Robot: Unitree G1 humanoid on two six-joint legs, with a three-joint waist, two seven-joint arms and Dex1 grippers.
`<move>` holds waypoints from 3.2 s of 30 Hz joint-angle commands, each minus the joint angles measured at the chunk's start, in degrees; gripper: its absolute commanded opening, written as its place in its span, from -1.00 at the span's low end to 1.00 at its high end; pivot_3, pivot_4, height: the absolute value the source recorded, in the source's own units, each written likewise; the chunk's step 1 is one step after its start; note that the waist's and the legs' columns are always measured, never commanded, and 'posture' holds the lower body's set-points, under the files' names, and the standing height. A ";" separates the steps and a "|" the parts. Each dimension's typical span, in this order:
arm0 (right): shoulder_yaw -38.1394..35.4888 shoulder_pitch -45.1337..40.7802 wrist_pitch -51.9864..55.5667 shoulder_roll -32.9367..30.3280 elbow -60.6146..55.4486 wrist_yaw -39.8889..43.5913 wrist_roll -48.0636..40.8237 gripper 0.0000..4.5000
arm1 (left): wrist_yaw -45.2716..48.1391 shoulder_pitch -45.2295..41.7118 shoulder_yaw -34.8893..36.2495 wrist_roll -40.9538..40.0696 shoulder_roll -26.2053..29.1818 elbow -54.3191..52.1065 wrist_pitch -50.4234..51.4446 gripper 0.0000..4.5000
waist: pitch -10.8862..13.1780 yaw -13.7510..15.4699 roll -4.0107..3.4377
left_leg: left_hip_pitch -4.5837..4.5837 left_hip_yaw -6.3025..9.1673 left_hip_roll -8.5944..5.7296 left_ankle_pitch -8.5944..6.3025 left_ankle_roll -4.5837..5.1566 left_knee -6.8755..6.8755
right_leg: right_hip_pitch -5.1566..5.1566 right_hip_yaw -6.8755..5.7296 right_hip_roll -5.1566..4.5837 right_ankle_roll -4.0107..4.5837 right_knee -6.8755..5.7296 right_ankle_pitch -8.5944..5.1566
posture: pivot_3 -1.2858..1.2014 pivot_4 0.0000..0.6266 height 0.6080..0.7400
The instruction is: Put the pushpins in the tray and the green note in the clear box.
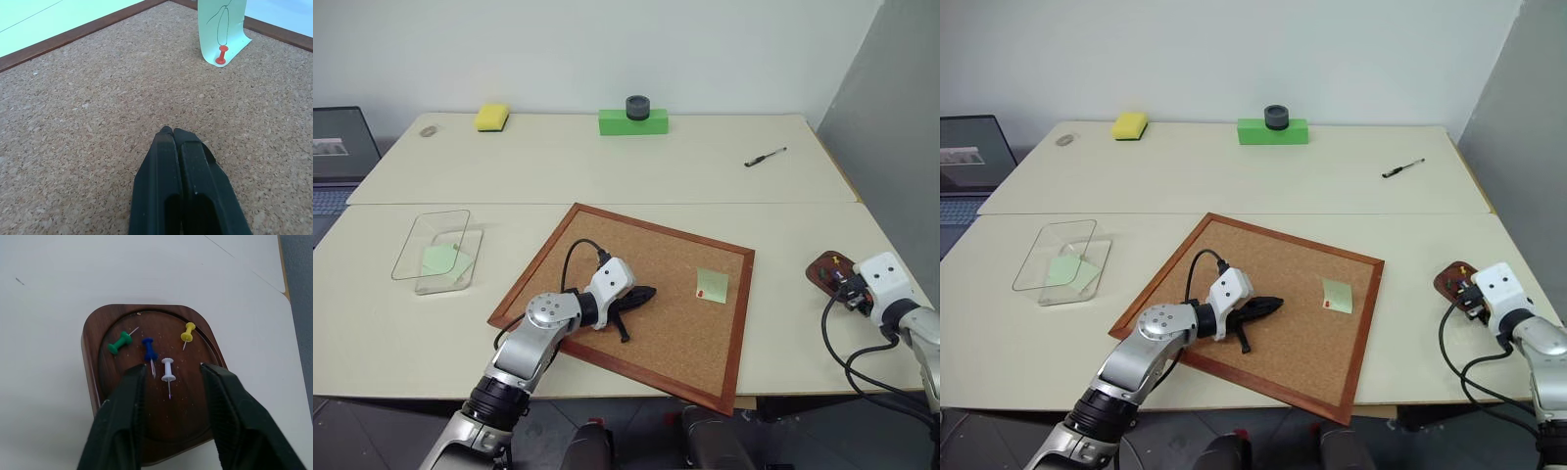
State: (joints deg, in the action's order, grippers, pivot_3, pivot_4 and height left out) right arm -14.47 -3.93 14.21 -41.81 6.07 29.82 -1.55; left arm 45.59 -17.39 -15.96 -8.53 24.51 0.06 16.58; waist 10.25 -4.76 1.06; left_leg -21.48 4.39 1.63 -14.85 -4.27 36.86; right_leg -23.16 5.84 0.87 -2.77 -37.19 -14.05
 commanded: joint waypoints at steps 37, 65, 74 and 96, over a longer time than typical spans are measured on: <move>24.44 -1.81 16.23 11.16 -29.78 5.52 -14.66 0.52 | -0.30 0.98 -0.61 2.37 1.14 4.31 0.46 -1.00 | -0.09 0.08 0.07 | -0.05 0.05 0.06 0.02 0.03 0.01 | -0.07 -0.06 0.01 0.02 0.08 -0.01 | 0.03 -0.52 1.00; 22.46 -4.28 11.98 12.60 -23.52 7.65 -13.92 -1.00 | -0.19 1.56 -0.40 2.31 1.81 3.42 0.92 -1.00 | -0.08 -0.03 0.07 | -0.08 0.06 0.05 0.02 0.03 0.00 | -0.08 -0.07 0.02 0.00 0.07 0.00 | 0.03 -0.52 1.00; 22.32 -7.15 11.47 10.61 -27.71 9.48 -13.72 -1.00 | -0.24 1.33 2.18 -0.84 1.42 0.97 3.67 -1.00 | -0.05 -0.09 0.05 | -0.18 0.06 0.05 0.02 0.03 -0.01 | -0.16 -0.07 0.02 -0.01 0.07 0.01 | 0.03 -0.52 1.00; 28.10 -18.99 4.20 6.51 -24.37 17.69 -6.41 -1.00 | 5.28 -10.44 17.58 -22.29 3.20 -7.42 21.46 0.02 | 0.38 0.30 0.33 | -0.54 0.13 0.00 0.00 0.02 -0.03 | -0.38 -0.17 -0.03 -0.31 0.14 0.19 | 0.03 -0.52 1.00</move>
State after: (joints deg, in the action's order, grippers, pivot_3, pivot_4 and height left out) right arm 13.92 -21.11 19.83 -35.65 -17.89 46.73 -7.87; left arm 49.60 -26.74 -0.02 -27.41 27.68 -4.98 36.47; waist 10.64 -4.47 1.39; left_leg -22.05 4.53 1.63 -14.86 -4.24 36.82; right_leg -23.58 5.66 0.85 -3.07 -37.04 -13.87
